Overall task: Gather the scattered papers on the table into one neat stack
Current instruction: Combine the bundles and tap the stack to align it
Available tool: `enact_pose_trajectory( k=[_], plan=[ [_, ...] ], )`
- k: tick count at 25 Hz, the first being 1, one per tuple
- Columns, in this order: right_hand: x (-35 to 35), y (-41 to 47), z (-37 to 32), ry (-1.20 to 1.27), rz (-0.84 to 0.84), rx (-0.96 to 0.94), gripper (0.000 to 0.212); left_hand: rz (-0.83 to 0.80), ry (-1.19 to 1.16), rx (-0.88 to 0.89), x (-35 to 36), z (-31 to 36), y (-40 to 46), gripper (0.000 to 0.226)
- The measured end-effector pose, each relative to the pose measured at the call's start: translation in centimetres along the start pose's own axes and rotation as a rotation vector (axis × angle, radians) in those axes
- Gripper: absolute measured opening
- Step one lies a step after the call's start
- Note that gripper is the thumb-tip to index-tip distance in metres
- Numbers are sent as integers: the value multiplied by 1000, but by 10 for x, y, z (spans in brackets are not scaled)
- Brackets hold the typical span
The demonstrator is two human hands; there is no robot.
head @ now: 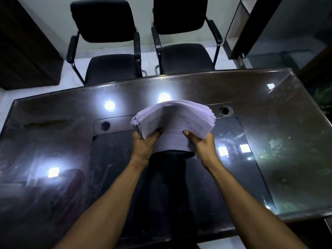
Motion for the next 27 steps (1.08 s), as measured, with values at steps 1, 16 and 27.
enact_pose_trajectory(
  k=[1,16,27],
  plan=[
    [0,-1,-4,5,1,-17,16,5,-19,11,1,5,0,37],
    [-25,3,3,-63,-29,30,18,-139,77,-106,-6,-5,-5,39],
    [-33,1,0,-80,-115,14,14,-176,49,103,-13,59,-7,52]
  ],
)
Point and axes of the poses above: each hand's wrist, its own y-axis towards the middle knuckle, its own x-axis out of the palm, z = x × y, the point moved 5 cm from there along y, towards the middle knuckle, and after that the axes turned 14 degrees about x, right-handed, at the moved point
